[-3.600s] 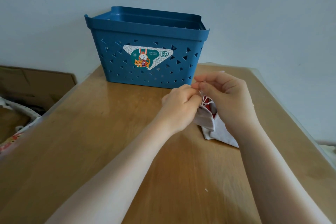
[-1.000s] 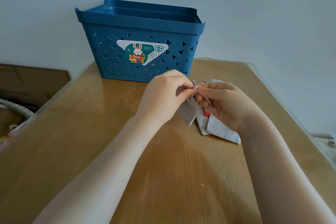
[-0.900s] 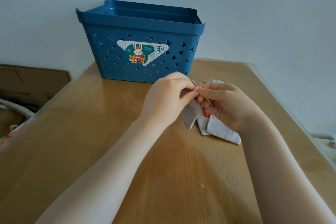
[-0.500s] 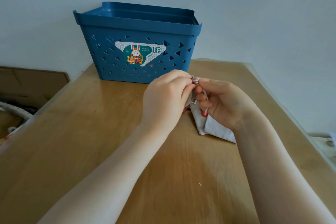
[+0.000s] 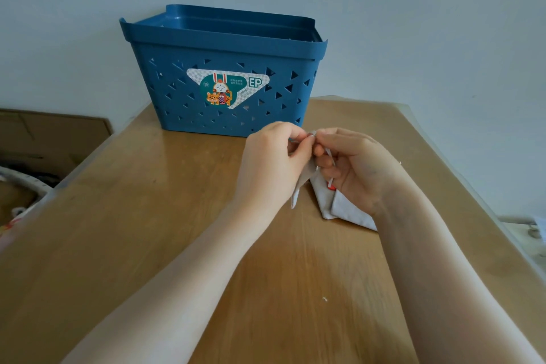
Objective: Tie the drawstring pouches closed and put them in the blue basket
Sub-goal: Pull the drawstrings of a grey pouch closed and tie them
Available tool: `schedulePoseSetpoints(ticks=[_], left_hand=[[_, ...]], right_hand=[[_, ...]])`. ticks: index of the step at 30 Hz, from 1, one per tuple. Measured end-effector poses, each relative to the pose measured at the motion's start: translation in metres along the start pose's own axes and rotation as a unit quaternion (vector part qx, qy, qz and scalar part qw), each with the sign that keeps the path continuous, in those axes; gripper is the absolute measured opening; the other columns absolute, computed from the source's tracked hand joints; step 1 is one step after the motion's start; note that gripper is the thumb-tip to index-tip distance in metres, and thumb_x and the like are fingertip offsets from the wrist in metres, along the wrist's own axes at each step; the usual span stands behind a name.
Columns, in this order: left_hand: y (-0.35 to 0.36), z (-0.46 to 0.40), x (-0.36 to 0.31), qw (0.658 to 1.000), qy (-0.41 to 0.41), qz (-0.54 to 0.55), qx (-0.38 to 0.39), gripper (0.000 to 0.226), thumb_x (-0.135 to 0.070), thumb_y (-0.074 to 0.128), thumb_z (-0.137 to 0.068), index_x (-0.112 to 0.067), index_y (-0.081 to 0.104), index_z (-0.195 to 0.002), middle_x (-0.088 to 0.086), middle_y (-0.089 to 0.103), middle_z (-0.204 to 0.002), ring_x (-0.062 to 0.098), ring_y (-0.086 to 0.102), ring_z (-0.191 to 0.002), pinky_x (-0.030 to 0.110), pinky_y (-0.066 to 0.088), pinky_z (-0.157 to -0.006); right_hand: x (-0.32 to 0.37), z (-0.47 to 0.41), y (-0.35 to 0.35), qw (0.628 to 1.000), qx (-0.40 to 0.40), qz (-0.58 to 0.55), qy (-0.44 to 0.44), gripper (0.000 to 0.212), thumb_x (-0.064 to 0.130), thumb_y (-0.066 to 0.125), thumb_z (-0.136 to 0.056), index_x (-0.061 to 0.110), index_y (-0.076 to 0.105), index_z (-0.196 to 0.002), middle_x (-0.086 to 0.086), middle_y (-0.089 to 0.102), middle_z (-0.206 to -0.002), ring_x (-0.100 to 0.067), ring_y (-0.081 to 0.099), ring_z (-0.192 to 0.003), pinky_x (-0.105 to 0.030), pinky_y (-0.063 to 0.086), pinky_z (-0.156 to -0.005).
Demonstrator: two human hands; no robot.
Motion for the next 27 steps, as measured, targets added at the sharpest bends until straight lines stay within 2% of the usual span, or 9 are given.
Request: schedulePoseSetpoints(ticks=[7, 10, 13, 16, 18, 22, 23, 25, 27], left_hand=[[0.003, 0.0, 0.014, 0.997, -0.069, 0.01, 0.031, 0.007, -0.011, 0.063, -0.086, -0.007, 0.07, -0.084, 0.001, 0.07, -0.08, 0.005, 0.062, -0.07, 0.013, 0.045, -0.064], [0.007, 0.001, 0.027, 0.987, -0.137, 0.069, 0.046, 0.01, -0.011, 0.06, -0.086, -0.007, 0.067, -0.081, 0.003, 0.069, -0.08, 0.01, 0.062, -0.07, 0.025, 0.051, -0.071], [0.015, 0.008, 0.041, 0.928, -0.266, 0.255, 0.047, 0.017, -0.009, 0.052, -0.086, -0.003, 0.059, -0.072, 0.014, 0.065, -0.071, 0.019, 0.063, -0.071, 0.04, 0.056, -0.072], [0.021, 0.012, 0.041, 0.867, -0.321, 0.38, 0.035, 0.024, 0.002, 0.039, -0.09, -0.002, 0.053, -0.072, 0.001, 0.064, -0.055, 0.012, 0.064, -0.058, 0.024, 0.055, -0.056], [0.023, 0.014, 0.039, 0.837, -0.338, 0.43, 0.026, 0.025, 0.004, 0.036, -0.09, -0.002, 0.053, -0.073, -0.001, 0.063, -0.052, 0.011, 0.063, -0.054, 0.023, 0.055, -0.056], [0.025, 0.012, 0.037, 0.832, -0.331, 0.444, 0.025, 0.027, 0.005, 0.035, -0.088, -0.003, 0.052, -0.069, -0.001, 0.063, -0.053, 0.012, 0.065, -0.058, 0.025, 0.056, -0.062], [0.026, 0.012, 0.036, 0.835, -0.326, 0.442, 0.027, 0.028, 0.005, 0.035, -0.088, -0.003, 0.052, -0.068, -0.001, 0.063, -0.053, 0.012, 0.066, -0.059, 0.025, 0.056, -0.062], [0.028, 0.011, 0.036, 0.834, -0.322, 0.448, 0.03, 0.029, 0.005, 0.034, -0.089, -0.004, 0.053, -0.068, 0.0, 0.064, -0.056, 0.013, 0.067, -0.063, 0.026, 0.056, -0.065], [0.031, 0.012, 0.035, 0.826, -0.323, 0.462, 0.029, 0.029, 0.004, 0.034, -0.089, -0.003, 0.053, -0.069, 0.002, 0.065, -0.058, 0.015, 0.067, -0.066, 0.027, 0.057, -0.068]], right_hand=[[-0.005, -0.002, 0.0, 1.0, -0.01, 0.013, 0.011, 0.018, 0.002, 0.043, -0.092, 0.006, 0.05, -0.076, -0.003, 0.045, -0.058, -0.007, 0.038, -0.045, -0.018, 0.024, -0.042], [-0.005, -0.001, -0.003, 1.0, -0.021, -0.007, 0.014, 0.023, -0.005, 0.04, -0.088, 0.008, 0.045, -0.071, -0.003, 0.043, -0.053, -0.009, 0.035, -0.044, -0.019, 0.021, -0.043], [-0.001, 0.001, -0.004, 1.0, -0.012, 0.018, 0.008, 0.023, -0.005, 0.043, -0.088, 0.009, 0.047, -0.07, 0.001, 0.04, -0.05, -0.009, 0.032, -0.045, -0.019, 0.021, -0.044], [0.003, 0.002, -0.005, 0.995, -0.019, 0.093, -0.019, 0.02, -0.001, 0.053, -0.087, 0.009, 0.054, -0.07, 0.002, 0.042, -0.051, -0.008, 0.032, -0.047, -0.019, 0.024, -0.047], [0.009, 0.003, -0.008, 0.986, -0.049, 0.152, -0.05, 0.016, 0.002, 0.059, -0.086, 0.01, 0.059, -0.071, 0.002, 0.045, -0.053, -0.008, 0.033, -0.047, -0.021, 0.026, -0.049], [0.025, 0.009, -0.005, 0.957, -0.096, 0.244, -0.123, 0.011, 0.004, 0.06, -0.086, 0.009, 0.066, -0.079, 0.002, 0.058, -0.055, 0.0, 0.046, -0.042, -0.012, 0.036, -0.045], [0.029, 0.011, -0.004, 0.948, -0.105, 0.266, -0.142, 0.013, 0.004, 0.06, -0.086, 0.01, 0.066, -0.078, -0.001, 0.059, -0.057, -0.002, 0.05, -0.044, -0.014, 0.038, -0.045], [0.035, 0.013, -0.002, 0.927, -0.117, 0.311, -0.172, 0.017, 0.004, 0.059, -0.085, 0.015, 0.066, -0.073, -0.006, 0.057, -0.056, -0.023, 0.058, -0.052, -0.029, 0.048, -0.049], [0.038, 0.014, 0.0, 0.916, -0.114, 0.337, -0.187, 0.02, 0.005, 0.06, -0.083, 0.019, 0.064, -0.069, 0.003, 0.054, -0.047, -0.038, 0.059, -0.058, -0.045, 0.053, -0.061]])
Point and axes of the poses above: each hand's wrist, its own z-axis away from the middle knuckle, its own y-axis out of the palm, x = y × z, the point moved 9 cm from there along -z, towards the middle knuckle
